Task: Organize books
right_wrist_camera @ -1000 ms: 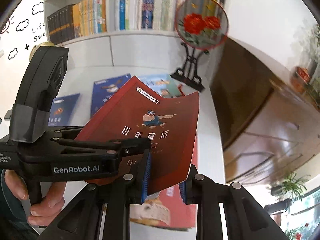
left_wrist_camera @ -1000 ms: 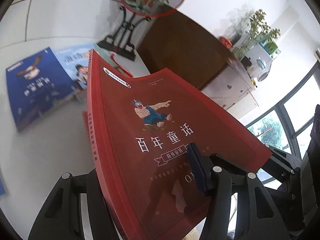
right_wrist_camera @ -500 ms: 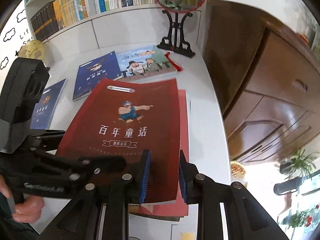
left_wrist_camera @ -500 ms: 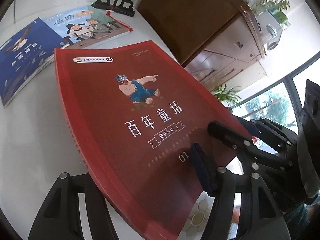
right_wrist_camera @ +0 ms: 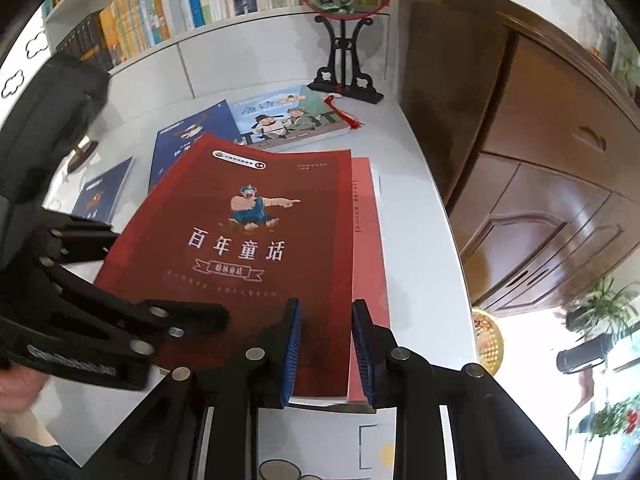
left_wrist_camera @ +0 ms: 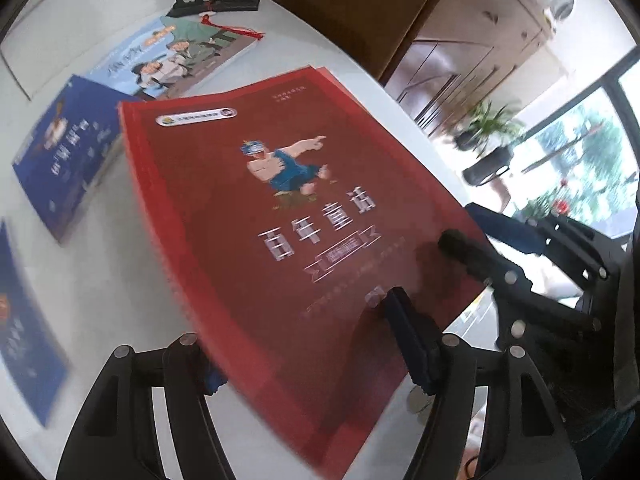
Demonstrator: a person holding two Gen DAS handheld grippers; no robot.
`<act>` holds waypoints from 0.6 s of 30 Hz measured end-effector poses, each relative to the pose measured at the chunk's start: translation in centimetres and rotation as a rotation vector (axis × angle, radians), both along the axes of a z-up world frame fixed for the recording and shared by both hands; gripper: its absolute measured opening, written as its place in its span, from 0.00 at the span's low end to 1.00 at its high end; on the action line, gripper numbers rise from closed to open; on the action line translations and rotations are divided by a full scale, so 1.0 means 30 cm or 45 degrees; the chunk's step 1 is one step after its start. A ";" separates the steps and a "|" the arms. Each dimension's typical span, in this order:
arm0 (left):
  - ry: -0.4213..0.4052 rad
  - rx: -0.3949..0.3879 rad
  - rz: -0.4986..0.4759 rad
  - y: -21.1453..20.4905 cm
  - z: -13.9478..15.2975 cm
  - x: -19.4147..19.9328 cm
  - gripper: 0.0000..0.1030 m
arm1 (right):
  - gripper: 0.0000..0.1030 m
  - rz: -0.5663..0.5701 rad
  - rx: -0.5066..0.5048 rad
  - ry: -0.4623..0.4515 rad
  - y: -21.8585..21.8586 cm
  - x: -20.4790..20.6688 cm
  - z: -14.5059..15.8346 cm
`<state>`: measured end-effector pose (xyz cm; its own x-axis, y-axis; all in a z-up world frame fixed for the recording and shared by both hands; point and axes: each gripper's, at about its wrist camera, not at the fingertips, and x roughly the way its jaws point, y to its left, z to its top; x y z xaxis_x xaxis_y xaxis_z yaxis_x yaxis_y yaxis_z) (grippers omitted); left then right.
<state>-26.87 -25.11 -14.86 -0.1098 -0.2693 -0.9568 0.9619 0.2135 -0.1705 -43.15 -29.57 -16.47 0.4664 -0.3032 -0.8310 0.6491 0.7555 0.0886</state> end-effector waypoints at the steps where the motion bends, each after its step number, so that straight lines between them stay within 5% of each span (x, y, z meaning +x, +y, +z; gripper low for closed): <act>1: -0.039 0.041 -0.007 -0.001 -0.001 0.004 0.65 | 0.24 -0.010 -0.001 -0.009 -0.003 -0.007 0.002; 6: -0.116 0.149 -0.012 0.024 -0.004 0.043 0.65 | 0.24 -0.042 0.004 -0.039 -0.023 -0.034 0.006; 18: -0.126 0.155 0.079 0.007 -0.013 0.212 0.65 | 0.24 -0.105 -0.078 0.029 -0.112 -0.039 0.018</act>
<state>-20.51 -24.89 -15.25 0.0001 -0.1541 -0.9881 0.9572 0.2861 -0.0445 -44.33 -32.93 -15.92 0.4189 -0.3908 -0.8196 0.7108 0.7028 0.0282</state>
